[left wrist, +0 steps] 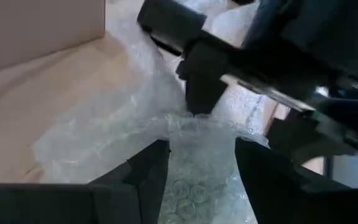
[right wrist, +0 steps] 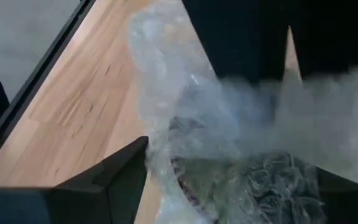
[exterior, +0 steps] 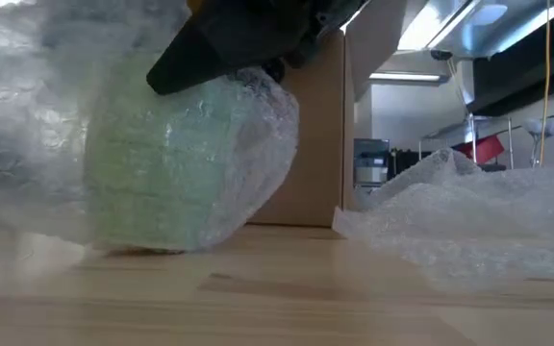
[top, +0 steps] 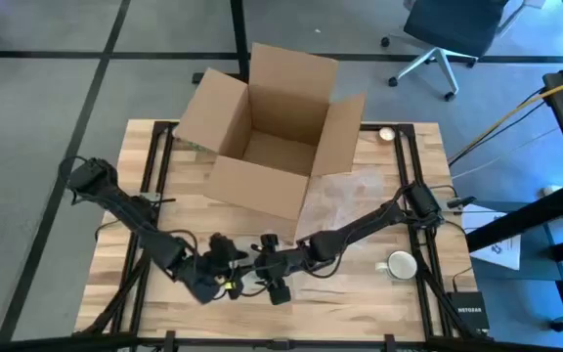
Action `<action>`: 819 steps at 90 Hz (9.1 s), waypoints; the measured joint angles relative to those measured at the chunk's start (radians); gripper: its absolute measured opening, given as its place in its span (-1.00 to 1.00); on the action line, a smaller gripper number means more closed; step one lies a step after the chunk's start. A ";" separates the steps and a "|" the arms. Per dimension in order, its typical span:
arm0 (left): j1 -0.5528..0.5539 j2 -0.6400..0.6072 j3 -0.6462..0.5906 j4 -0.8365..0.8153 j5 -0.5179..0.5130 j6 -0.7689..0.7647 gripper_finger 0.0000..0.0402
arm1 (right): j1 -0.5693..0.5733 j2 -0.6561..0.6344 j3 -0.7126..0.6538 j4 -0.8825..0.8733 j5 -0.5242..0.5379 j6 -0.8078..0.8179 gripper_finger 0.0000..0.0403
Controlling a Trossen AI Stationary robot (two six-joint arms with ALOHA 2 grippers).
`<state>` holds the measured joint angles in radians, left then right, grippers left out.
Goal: Wrap mug
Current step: Wrap the green mug with bubble wrap
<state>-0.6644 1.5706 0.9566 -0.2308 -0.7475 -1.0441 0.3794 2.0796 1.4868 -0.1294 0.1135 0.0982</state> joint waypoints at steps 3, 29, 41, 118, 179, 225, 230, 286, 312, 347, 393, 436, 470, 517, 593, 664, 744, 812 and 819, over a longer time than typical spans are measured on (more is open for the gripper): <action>0.010 0.014 -0.004 -0.008 0.020 -0.007 -0.15 | 0.000 0.000 0.000 -0.002 0.000 0.000 0.17; 0.014 0.089 0.000 0.003 0.063 -0.059 -0.15 | 0.002 -0.017 0.017 -0.046 -0.009 0.001 0.17; -0.006 0.074 -0.005 0.006 0.042 -0.048 -0.15 | 0.000 -0.028 0.100 -0.209 -0.012 -0.002 0.17; -0.011 0.076 -0.007 0.097 0.022 0.017 -0.15 | -0.009 -0.029 0.300 -0.445 0.052 0.043 -0.07; -0.011 0.050 0.043 0.100 0.082 0.078 -0.15 | -0.006 0.087 0.173 -0.312 -0.038 0.106 -0.98; -0.142 -0.125 -0.028 -0.443 -0.119 -0.351 -0.15 | -0.006 0.089 0.180 -0.315 -0.038 0.077 -1.00; -0.137 -0.106 -0.071 -0.378 -0.124 -0.378 -0.15 | -0.006 0.091 0.185 -0.315 -0.037 0.077 -1.00; -0.008 0.042 -0.143 0.309 -0.056 0.084 -0.15 | -0.008 0.093 0.213 -0.320 -0.039 0.055 -1.00; -0.003 0.070 -0.142 0.301 -0.025 0.067 -0.15 | -0.007 0.086 0.259 -0.416 -0.048 0.053 -1.00; -0.004 0.070 -0.143 0.295 -0.022 0.072 -0.15 | -0.008 0.082 0.420 -0.607 -0.041 0.054 -0.81; -0.011 0.071 -0.144 0.295 -0.018 0.065 -0.15 | 0.001 -0.024 0.400 -0.884 -0.063 0.050 -0.22; -0.016 0.071 -0.144 0.303 -0.018 0.072 -0.15 | 0.003 -0.198 -0.091 -0.415 -0.021 0.103 -0.22; -0.013 0.072 -0.144 0.337 -0.020 0.086 -0.15 | 0.035 -0.215 -0.049 -0.368 0.000 0.079 -0.22; -0.009 0.073 -0.144 0.359 -0.016 0.047 -0.15 | 0.032 -0.077 -0.044 -0.125 0.099 0.027 -0.52; 0.077 0.095 -0.109 0.331 0.092 0.164 -0.15 | 0.031 -0.051 -0.043 -0.099 0.067 0.029 -0.85; 0.090 0.100 -0.113 0.319 0.123 0.257 -0.15 | 0.033 -0.153 0.100 -0.713 0.120 0.137 -0.18; 0.216 0.207 0.058 0.110 0.503 0.287 -0.15 | 0.027 0.019 -0.263 0.263 0.197 0.208 -0.18; 0.205 -0.041 0.054 -0.278 0.597 0.241 -0.15 | 0.025 0.016 -0.175 0.169 0.104 0.185 -0.18; 0.206 -0.040 0.053 -0.296 0.664 0.233 -0.15 | 0.025 0.016 -0.174 0.161 0.104 0.185 -0.18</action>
<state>-0.4580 1.5311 1.0096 -0.5266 -0.0837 -0.8113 0.4042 2.0953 1.3128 0.0311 0.2175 0.2836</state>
